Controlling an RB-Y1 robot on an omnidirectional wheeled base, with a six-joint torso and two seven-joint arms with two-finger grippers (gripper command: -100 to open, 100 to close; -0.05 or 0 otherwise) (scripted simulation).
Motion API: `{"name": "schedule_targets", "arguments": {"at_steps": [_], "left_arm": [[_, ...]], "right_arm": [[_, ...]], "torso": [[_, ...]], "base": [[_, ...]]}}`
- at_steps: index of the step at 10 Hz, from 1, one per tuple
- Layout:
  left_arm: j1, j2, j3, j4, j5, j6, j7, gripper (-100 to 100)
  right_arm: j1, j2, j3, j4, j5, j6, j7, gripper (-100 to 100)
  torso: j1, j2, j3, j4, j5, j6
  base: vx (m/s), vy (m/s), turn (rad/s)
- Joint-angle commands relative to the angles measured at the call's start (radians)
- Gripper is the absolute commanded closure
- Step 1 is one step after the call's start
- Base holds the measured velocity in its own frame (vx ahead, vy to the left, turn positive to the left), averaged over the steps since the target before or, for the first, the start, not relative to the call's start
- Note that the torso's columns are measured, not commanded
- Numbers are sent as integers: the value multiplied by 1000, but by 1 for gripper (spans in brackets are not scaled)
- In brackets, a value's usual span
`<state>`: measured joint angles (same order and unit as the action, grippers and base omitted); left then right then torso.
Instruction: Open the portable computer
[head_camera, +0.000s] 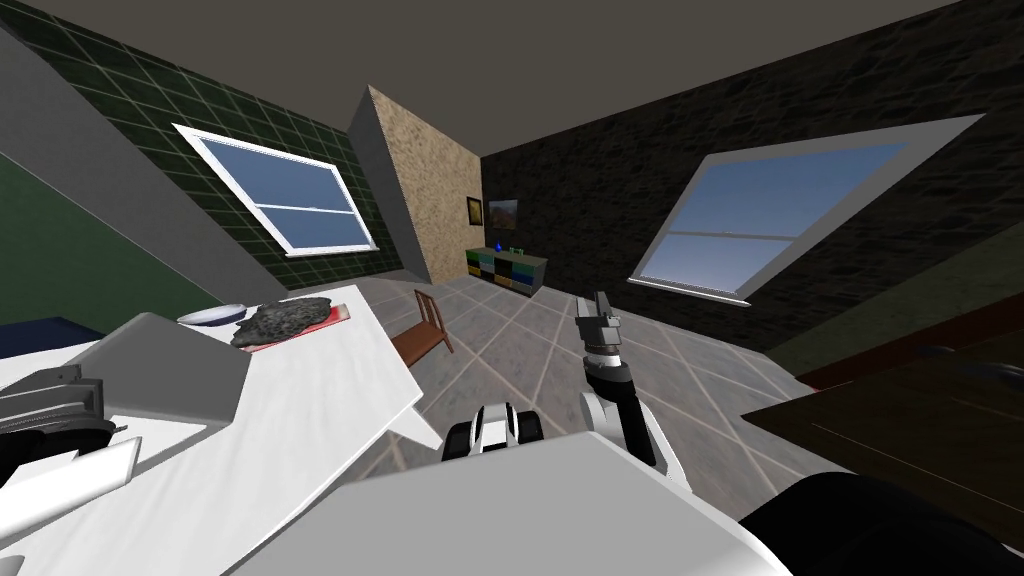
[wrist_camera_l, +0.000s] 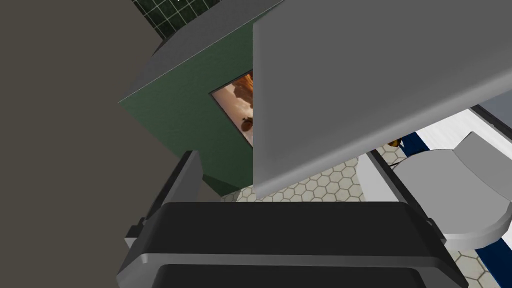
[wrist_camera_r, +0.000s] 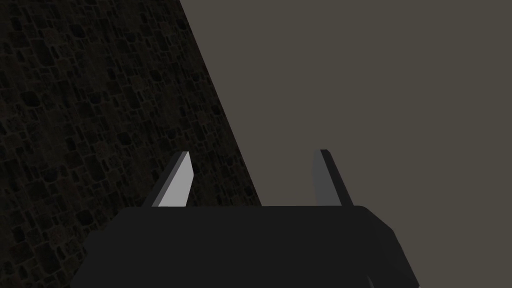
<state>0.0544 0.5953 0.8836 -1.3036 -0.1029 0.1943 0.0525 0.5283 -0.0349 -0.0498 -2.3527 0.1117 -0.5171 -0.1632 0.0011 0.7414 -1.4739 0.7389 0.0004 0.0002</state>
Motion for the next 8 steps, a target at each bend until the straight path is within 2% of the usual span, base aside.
{"name": "schedule_targets", "arguments": {"at_steps": [1,6,7,8], "left_arm": [[0,0,0,0,0,0,0,100],[-65,-36,31,3,112,37,102,100],[-73,-41,35,3,126,41,115,100],[-68,-35,29,-5,115,36,103,100]], "right_arm": [[0,0,0,0,0,0,0,0],[0,0,0,0,0,0,0,0],[0,0,0,0,0,0,0,0],[0,0,0,0,0,0,0,0]], "torso": [[0,0,0,0,0,0],[6,-1,0,0,3,-4],[7,-1,0,-1,4,-5],[7,-1,0,-1,5,-5]], "base": [[2,-2,10],[-116,87,-11],[-149,102,-9],[-59,46,-11]]}}
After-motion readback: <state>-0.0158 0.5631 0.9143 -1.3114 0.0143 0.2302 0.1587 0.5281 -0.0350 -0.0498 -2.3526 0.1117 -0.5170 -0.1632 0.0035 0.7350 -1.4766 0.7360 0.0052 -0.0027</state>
